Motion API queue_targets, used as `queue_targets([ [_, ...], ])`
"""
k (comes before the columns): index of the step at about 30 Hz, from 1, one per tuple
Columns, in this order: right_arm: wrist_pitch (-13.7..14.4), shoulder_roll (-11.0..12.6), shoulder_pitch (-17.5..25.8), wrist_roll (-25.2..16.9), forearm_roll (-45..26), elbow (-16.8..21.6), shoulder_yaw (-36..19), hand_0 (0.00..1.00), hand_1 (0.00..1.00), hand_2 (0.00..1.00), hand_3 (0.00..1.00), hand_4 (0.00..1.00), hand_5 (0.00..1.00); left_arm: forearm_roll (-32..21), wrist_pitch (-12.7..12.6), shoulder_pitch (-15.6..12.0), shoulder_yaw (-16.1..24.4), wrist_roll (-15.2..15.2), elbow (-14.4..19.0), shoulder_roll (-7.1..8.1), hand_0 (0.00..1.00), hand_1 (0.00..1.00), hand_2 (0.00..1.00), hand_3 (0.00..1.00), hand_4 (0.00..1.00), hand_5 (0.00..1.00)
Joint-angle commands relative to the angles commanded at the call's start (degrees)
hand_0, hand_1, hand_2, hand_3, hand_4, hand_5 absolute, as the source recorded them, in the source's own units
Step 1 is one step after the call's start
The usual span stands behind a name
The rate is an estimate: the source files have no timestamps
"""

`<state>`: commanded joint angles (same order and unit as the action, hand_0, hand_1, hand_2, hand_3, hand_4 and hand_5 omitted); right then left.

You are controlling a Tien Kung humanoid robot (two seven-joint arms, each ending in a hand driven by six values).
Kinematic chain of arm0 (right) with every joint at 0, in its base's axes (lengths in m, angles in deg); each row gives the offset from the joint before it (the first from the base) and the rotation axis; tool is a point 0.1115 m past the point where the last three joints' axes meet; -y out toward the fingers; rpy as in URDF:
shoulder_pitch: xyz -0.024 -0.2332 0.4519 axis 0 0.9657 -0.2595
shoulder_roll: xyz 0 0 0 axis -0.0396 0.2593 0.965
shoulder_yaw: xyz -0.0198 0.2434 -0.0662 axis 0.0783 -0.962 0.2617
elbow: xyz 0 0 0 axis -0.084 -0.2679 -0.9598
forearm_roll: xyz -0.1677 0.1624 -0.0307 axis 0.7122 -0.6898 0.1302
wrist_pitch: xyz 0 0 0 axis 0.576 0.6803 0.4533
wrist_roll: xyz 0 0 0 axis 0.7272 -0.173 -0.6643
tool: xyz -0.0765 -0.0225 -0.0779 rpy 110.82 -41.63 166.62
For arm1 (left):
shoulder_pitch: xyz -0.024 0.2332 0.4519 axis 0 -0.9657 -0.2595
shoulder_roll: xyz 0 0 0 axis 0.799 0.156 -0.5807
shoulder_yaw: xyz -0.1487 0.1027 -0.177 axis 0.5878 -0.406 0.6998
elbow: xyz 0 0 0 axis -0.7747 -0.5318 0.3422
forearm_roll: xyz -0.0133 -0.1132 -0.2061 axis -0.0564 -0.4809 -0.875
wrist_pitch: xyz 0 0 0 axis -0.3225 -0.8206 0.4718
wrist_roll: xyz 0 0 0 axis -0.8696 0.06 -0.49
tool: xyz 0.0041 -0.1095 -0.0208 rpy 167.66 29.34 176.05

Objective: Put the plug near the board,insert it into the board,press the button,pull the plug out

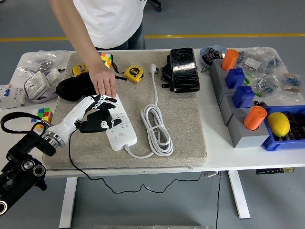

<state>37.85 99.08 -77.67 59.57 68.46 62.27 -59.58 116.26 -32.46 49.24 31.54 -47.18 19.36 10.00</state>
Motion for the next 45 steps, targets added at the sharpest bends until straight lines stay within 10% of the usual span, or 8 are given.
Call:
queue_targets([
  [13,-0.04,0.13,-0.14,0.03,-0.14,-0.01,0.44,0.568,0.66,0.666,0.55,0.929,0.467,0.08,0.46,-0.19,0.12,0.45,1.03,0.73,0.653,0.659,0.664,0.767,0.925,0.384],
  [19,-0.02,0.27,-0.15,0.06,-0.17,0.05,0.52,0.568,0.66,0.666,0.55,0.929,0.468,0.06,1.07,-0.14,0.12,1.14,2.31,1.38,0.501,0.572,0.596,0.769,0.924,0.389],
  [20,-0.02,0.31,-0.14,0.07,-0.16,0.06,0.55,0.567,0.66,0.665,0.55,0.93,0.469,0.11,1.36,-0.15,0.12,1.49,2.68,1.51,0.237,0.233,0.388,0.788,0.924,0.39],
  [25,-0.03,0.42,-0.1,0.1,-0.19,0.07,0.8,0.567,0.66,0.665,0.55,0.93,0.469,0.52,3.11,-0.28,0.03,3.38,4.09,2.1,0.237,0.233,0.388,0.788,0.924,0.39],
  [27,-0.05,0.45,-0.11,0.11,-0.18,0.1,0.86,0.567,0.66,0.666,0.55,0.93,0.47,0.89,3.58,-0.32,-0.01,3.85,4.56,2.32,0.093,0.06,0.195,0.818,0.932,0.385],
  [31,-0.05,0.55,-0.08,0.11,-0.17,0.13,0.95,0.567,0.66,0.666,0.55,0.93,0.47,0.91,6.06,-0.32,-0.35,7.55,6.05,3.22,0.093,0.06,0.195,0.818,0.932,0.385],
  [32,-0.06,0.58,-0.1,0.12,-0.15,0.13,0.94,0.568,0.66,0.665,0.55,0.93,0.47,0.87,7.55,-0.26,-0.37,9.34,6.56,3.49,0.061,0.05,0.156,0.905,0.774,0.121],
  [45,-0.13,0.2,0.05,0.14,-0.09,0.08,0.49,0.567,0.66,0.665,0.55,0.929,0.469,-2.19,17.47,-0.73,-1.13,19.75,8.29,4.53,0.048,0.055,0.141,0.952,0.748,0.002],
])
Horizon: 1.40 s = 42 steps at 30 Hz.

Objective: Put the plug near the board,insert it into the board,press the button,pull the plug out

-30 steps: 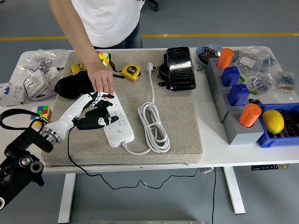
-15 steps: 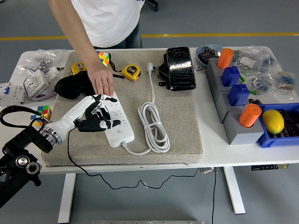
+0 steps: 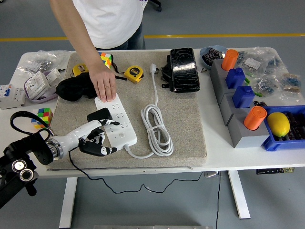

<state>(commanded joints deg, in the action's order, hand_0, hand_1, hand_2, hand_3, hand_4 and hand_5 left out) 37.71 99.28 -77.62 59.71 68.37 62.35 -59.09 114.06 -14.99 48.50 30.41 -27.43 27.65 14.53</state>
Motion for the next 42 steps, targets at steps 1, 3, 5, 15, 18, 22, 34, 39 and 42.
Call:
queue_targets([
  [1,0.0,-0.03,0.03,0.0,-0.01,0.0,-0.02,0.567,0.66,0.665,0.55,0.929,0.469,0.08,0.09,0.02,-0.1,0.11,0.06,0.02,0.048,0.055,0.141,0.952,0.748,0.002],
  [3,0.0,-0.07,0.08,-0.01,0.05,0.02,-0.11,0.567,0.66,0.665,0.55,0.929,0.469,0.1,0.39,-0.01,-0.28,0.63,0.16,0.07,0.048,0.055,0.141,0.952,0.748,0.002],
  [5,0.0,-0.09,0.11,-0.02,0.07,0.03,-0.14,0.568,0.66,0.666,0.55,0.929,0.47,0.2,0.56,-0.12,-0.36,0.85,0.21,0.12,0.05,0.057,0.141,0.942,0.76,0.002],
  [15,0.01,-0.24,0.13,-0.02,0.14,0.01,-0.48,0.567,0.66,0.666,0.55,0.929,0.469,0.39,1.03,0.11,-1.35,1.5,-0.63,-0.37,0.05,0.058,0.141,0.938,0.761,0.002],
  [18,0.0,-0.22,0.16,-0.02,0.15,-0.01,-0.46,0.568,0.66,0.665,0.549,0.928,0.468,0.49,1.02,0.09,-1.73,1.56,-0.87,-0.57,0.05,0.058,0.141,0.934,0.761,0.002],
  [22,-0.01,-0.23,0.21,-0.02,0.16,-0.01,-0.47,0.568,0.66,0.665,0.549,0.928,0.468,0.64,1.15,0.15,-1.88,1.6,-0.91,-0.7,0.05,0.058,0.141,0.934,0.761,0.002],
  [34,-0.01,-0.22,0.18,-0.03,0.2,-0.02,-0.64,0.567,0.66,0.665,0.549,0.928,0.466,1.07,1.22,0.6,-2.57,1.81,-2.14,-1.18,0.049,0.058,0.141,0.928,0.765,0.002],
  [39,0.01,-0.17,0.2,-0.06,0.26,-0.02,-0.68,0.567,0.66,0.665,0.55,0.927,0.466,1.27,1.18,0.85,-2.97,1.91,-2.75,-1.19,0.049,0.058,0.142,0.927,0.766,0.002],
  [42,-0.01,-0.19,0.24,-0.06,0.3,-0.01,-0.71,0.567,0.66,0.665,0.55,0.927,0.465,1.39,1.32,0.81,-2.99,2.16,-2.84,-1.11,0.048,0.059,0.143,0.922,0.763,0.002],
])
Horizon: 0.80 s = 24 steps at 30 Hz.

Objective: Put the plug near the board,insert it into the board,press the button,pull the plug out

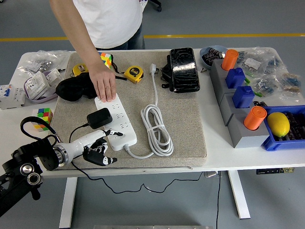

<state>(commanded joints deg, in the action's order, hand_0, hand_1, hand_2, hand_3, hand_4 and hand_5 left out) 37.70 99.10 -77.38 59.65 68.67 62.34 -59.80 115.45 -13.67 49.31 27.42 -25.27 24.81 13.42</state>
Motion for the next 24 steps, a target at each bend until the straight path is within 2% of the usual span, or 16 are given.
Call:
queue_targets([
  [10,-0.02,-0.03,-0.06,0.0,-0.01,-0.02,0.0,0.568,0.66,0.665,0.55,0.927,0.466,0.24,0.6,0.1,-0.44,0.87,-0.34,0.17,0.048,0.059,0.143,0.919,0.763,0.002],
  [15,0.0,0.0,-0.04,-0.02,0.01,0.0,-0.1,0.568,0.66,0.665,0.55,0.928,0.466,-0.03,0.27,0.04,-0.06,0.04,0.15,0.19,0.049,0.059,0.144,0.917,0.759,0.002],
  [18,0.0,0.0,-0.01,-0.01,-0.05,-0.04,0.0,0.567,0.66,0.664,0.551,0.928,0.465,-0.46,-0.37,0.11,0.44,-1.5,0.63,0.28,0.05,0.063,0.155,0.915,0.737,0.002],
  [22,-0.02,-0.03,-0.01,-0.03,-0.04,-0.02,0.02,0.567,0.66,0.664,0.551,0.928,0.465,-1.78,-3.12,-0.03,1.2,-6.54,0.74,0.21,0.05,0.063,0.155,0.915,0.737,0.002],
  [23,-0.02,-0.04,-0.01,-0.03,-0.04,-0.03,0.03,0.567,0.66,0.664,0.55,0.929,0.466,-2.17,-4.19,-0.05,1.31,-7.71,0.56,0.05,0.131,0.114,0.219,0.828,0.799,0.143],
  [24,-0.02,-0.04,-0.01,-0.04,-0.04,-0.03,0.05,0.567,0.66,0.664,0.55,0.929,0.466,-2.48,-6.04,-0.08,1.45,-9.85,0.27,-0.18,0.131,0.114,0.219,0.828,0.799,0.143],
])
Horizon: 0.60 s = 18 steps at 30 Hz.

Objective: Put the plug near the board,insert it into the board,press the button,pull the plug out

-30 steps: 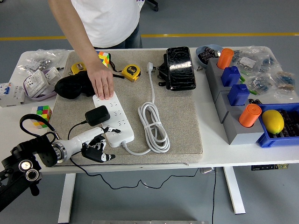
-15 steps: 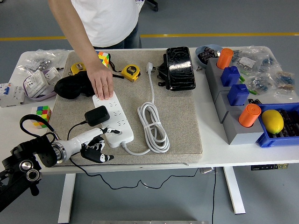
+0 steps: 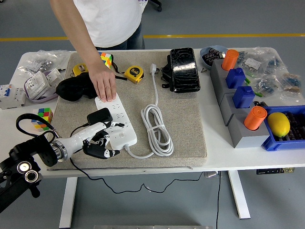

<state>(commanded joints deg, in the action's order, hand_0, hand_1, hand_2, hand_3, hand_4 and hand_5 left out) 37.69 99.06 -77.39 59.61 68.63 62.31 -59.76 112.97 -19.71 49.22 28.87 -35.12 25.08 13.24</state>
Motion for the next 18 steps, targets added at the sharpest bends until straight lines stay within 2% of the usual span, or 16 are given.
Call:
queue_targets([
  [4,-0.01,-0.03,-0.09,0.0,-0.02,-0.02,0.02,0.567,0.66,0.664,0.55,0.929,0.466,-0.32,-5.79,-0.02,0.9,-6.19,-1.29,-1.01,0.131,0.114,0.219,0.828,0.799,0.143],
  [5,0.0,-0.06,-0.11,-0.01,-0.02,-0.03,-0.01,0.567,0.66,0.664,0.55,0.929,0.467,-0.34,-6.85,-0.01,1.09,-7.31,-1.53,-1.19,0.248,0.301,0.445,0.613,0.831,0.243],
  [10,0.01,-0.1,-0.15,-0.01,-0.02,-0.02,-0.02,0.567,0.66,0.664,0.55,0.929,0.467,1.63,-11.0,0.29,2.3,-11.98,-3.29,-2.49,0.248,0.301,0.445,0.613,0.831,0.243],
  [11,0.01,-0.09,-0.15,-0.01,-0.02,-0.01,-0.01,0.567,0.66,0.664,0.55,0.929,0.466,2.55,-11.85,0.44,2.54,-12.65,-3.78,-2.8,0.434,0.521,0.538,0.576,0.869,0.264],
  [13,0.02,-0.07,-0.16,-0.02,-0.05,-0.03,0.04,0.567,0.66,0.664,0.55,0.929,0.466,3.56,-12.87,0.67,2.84,-13.55,-4.53,-3.23,0.434,0.521,0.538,0.576,0.869,0.264],
  [16,0.02,0.0,-0.21,-0.02,-0.1,-0.05,0.26,0.567,0.66,0.664,0.55,0.929,0.466,8.12,-14.63,1.16,3.6,-15.28,-5.83,-4.07,0.434,0.521,0.538,0.576,0.869,0.264],
  [17,0.02,0.01,-0.23,-0.02,-0.11,-0.05,0.31,0.567,0.66,0.664,0.551,0.93,0.465,9.7,-15.21,1.26,3.77,-15.8,-6.15,-4.3,0.527,0.65,0.613,0.617,0.92,0.261],
  [18,0.0,0.03,-0.28,-0.02,-0.13,-0.03,0.4,0.567,0.66,0.664,0.551,0.93,0.465,11.55,-16.34,1.44,3.95,-16.65,-6.74,-4.6,0.527,0.65,0.613,0.617,0.92,0.261],
])
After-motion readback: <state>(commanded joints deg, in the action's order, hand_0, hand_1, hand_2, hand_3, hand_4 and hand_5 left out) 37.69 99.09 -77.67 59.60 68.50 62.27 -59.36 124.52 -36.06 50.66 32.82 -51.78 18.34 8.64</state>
